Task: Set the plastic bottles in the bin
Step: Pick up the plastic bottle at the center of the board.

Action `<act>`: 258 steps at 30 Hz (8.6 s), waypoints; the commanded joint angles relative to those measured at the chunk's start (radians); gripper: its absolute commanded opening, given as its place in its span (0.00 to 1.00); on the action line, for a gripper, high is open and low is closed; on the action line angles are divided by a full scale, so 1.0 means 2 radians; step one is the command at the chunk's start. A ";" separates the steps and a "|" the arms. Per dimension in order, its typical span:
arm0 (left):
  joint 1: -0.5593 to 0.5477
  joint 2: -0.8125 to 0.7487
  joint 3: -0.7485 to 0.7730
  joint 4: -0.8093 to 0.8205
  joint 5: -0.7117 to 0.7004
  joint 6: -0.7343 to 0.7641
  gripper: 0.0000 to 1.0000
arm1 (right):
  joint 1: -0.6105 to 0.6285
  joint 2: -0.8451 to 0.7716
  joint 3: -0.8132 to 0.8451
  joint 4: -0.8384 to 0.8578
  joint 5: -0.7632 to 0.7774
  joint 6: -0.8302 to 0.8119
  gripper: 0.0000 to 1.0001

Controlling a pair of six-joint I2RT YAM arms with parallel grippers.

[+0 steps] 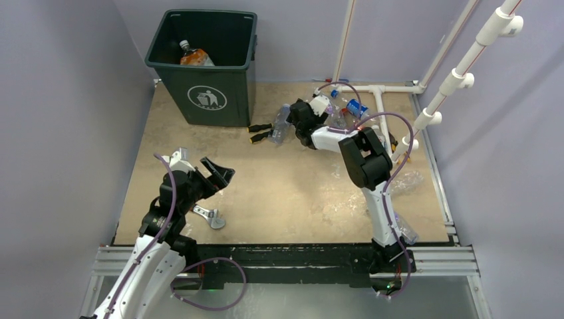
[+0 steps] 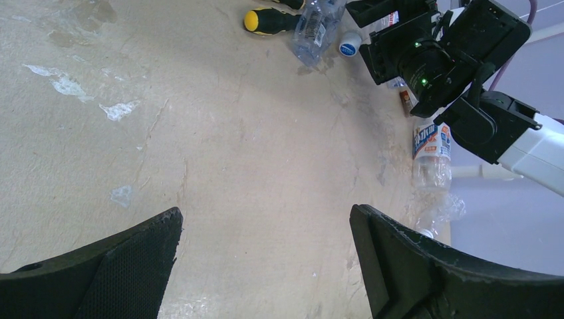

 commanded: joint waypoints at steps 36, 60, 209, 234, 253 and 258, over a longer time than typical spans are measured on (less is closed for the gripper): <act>0.000 0.006 0.069 0.177 0.058 -0.032 0.99 | 0.210 -0.593 -0.494 0.177 -0.254 -0.182 0.35; 0.000 0.023 0.139 0.384 0.293 0.079 0.99 | 0.217 -0.819 -0.530 0.083 -0.546 -0.193 0.38; -0.247 0.244 0.241 0.053 0.361 0.492 0.22 | 0.217 -0.629 -0.077 -0.332 -0.566 -0.324 0.34; -0.246 0.160 0.167 0.248 0.213 0.379 0.00 | 0.217 -0.676 -0.135 -0.171 -0.530 -0.262 0.99; -0.246 0.078 0.065 0.536 0.069 0.162 0.00 | 0.217 -0.860 -0.369 0.103 -0.335 -0.219 0.99; -0.246 0.099 0.045 0.633 0.100 0.080 0.00 | 0.217 -0.822 -0.415 0.237 -0.359 -0.175 0.98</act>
